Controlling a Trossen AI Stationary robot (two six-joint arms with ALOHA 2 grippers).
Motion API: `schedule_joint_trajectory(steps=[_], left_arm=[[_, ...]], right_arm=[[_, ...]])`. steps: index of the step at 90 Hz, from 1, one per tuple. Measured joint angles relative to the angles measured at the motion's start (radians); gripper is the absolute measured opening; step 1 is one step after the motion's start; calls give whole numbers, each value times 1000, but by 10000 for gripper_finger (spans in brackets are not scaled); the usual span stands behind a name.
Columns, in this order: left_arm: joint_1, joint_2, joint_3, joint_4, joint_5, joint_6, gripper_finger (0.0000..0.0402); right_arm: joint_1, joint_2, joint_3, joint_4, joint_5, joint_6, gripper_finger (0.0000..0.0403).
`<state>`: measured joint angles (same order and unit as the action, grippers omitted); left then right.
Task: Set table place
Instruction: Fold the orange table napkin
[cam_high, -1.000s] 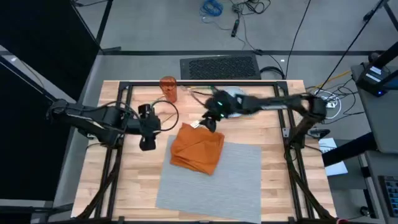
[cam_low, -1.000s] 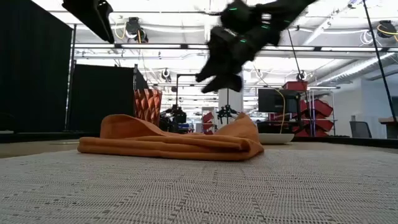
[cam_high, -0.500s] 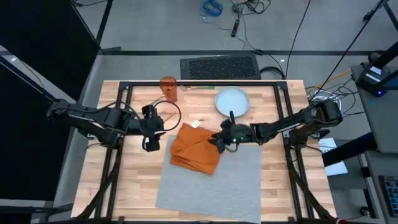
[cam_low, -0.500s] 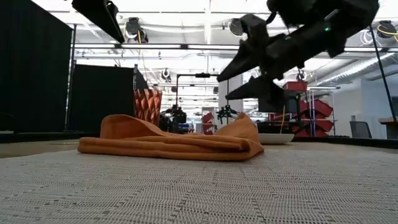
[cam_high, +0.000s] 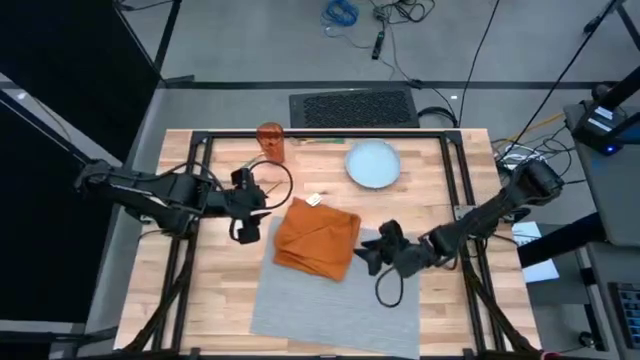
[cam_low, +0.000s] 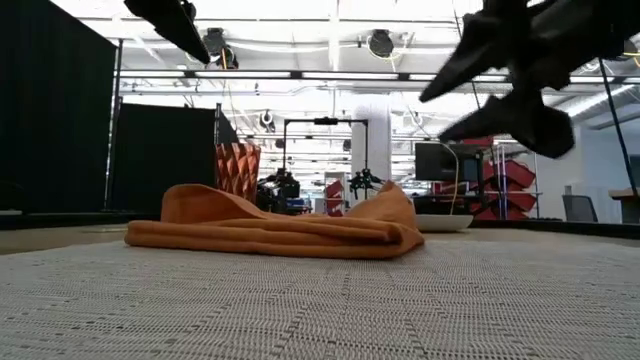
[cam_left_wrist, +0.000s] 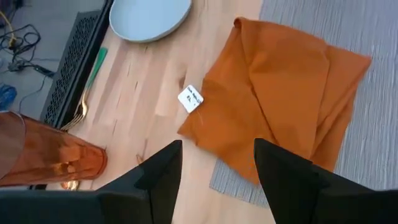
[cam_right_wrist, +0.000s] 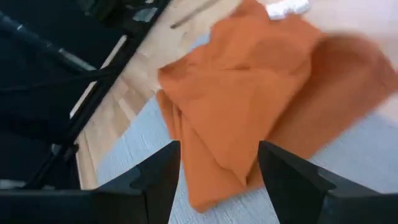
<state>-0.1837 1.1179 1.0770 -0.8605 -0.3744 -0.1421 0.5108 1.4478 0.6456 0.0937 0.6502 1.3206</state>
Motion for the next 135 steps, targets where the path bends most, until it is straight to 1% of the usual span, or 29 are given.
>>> schedule_joint_trajectory(steps=[8, 26, 53, 69, 86, 108, 116, 125, 135], left_arm=[[-1, 8, 0, -2, 0, 0, 184], [-9, 50, -8, 4, -1, 18, 184], [-8, 135, -45, 42, -1, 74, 184], [-9, 147, -45, 72, -68, 107, 184], [-8, 143, -45, 136, -71, 151, 184], [-9, 143, -45, 151, -71, 156, 184], [-9, 143, -45, 150, -71, 156, 184], [-9, 143, -45, 150, -70, 151, 184], [-9, 143, -45, 150, -70, 151, 184]], right_arm=[[2, 55, 0, 42, -3, 38, 201], [-16, 122, 0, 145, -13, 32, 201], [-39, 226, 0, 306, -79, 36, 201], [-41, 236, 0, 314, -77, 44, 201], [-40, 234, 0, 281, -80, 54, 201], [-35, 234, 0, 229, -82, 74, 201], [-40, 234, 0, 230, -106, 74, 200], [-48, 234, 0, 230, -127, 70, 192], [-59, 234, 0, 237, -133, 58, 174]])
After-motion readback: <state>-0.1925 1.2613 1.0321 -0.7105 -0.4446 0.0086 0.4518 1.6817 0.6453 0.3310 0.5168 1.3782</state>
